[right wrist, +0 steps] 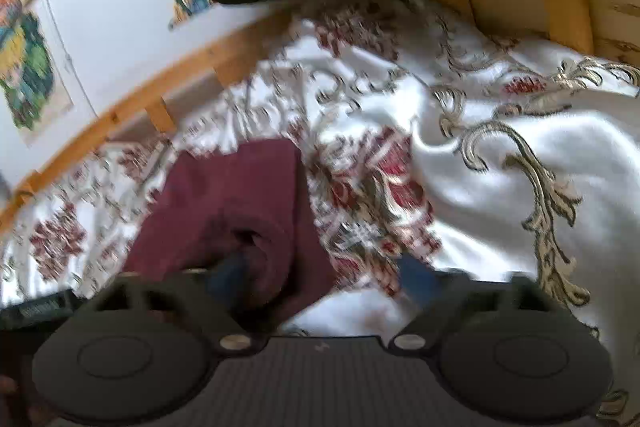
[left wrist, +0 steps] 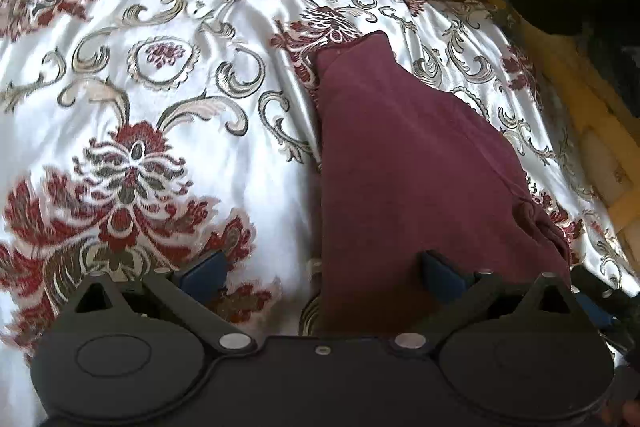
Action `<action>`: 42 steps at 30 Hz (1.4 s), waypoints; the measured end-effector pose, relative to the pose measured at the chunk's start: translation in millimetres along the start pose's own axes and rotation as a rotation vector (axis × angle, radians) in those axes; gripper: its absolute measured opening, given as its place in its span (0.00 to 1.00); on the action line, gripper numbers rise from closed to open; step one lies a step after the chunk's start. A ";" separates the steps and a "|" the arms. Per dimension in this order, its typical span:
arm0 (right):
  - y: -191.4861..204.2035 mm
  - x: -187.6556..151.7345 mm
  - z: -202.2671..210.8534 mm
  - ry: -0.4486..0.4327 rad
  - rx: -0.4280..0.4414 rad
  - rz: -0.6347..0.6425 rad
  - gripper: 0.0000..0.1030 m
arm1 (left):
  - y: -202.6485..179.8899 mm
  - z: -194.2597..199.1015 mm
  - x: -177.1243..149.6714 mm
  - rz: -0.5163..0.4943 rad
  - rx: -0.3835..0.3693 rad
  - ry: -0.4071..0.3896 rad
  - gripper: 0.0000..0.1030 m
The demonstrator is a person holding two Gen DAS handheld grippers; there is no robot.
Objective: Fold small clothes
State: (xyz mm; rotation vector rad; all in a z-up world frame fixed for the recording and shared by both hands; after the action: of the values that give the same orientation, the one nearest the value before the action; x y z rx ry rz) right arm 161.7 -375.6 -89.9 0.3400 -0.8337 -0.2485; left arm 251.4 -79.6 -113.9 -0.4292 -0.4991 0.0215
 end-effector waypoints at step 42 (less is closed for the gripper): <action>-16.9 56.4 -78.2 0.140 0.276 -0.026 0.87 | -5.2 5.6 -42.3 -0.059 0.036 -0.119 0.99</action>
State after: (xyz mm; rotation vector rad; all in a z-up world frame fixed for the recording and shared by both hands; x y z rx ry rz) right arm 256.1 -395.2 -107.0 0.6202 -0.7261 -0.1309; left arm 211.1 -87.4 -126.8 -0.3795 -0.6275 -0.0005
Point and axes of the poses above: each gripper's, at about its wrist camera, not at the fingertips, and z roughly against the way its jaws point, y to its left, x to its top, the point moved 2 cm from there along -z, roughly the way its jaws point, and after that the axes turned 14 degrees about y, right-handed, at the moved point
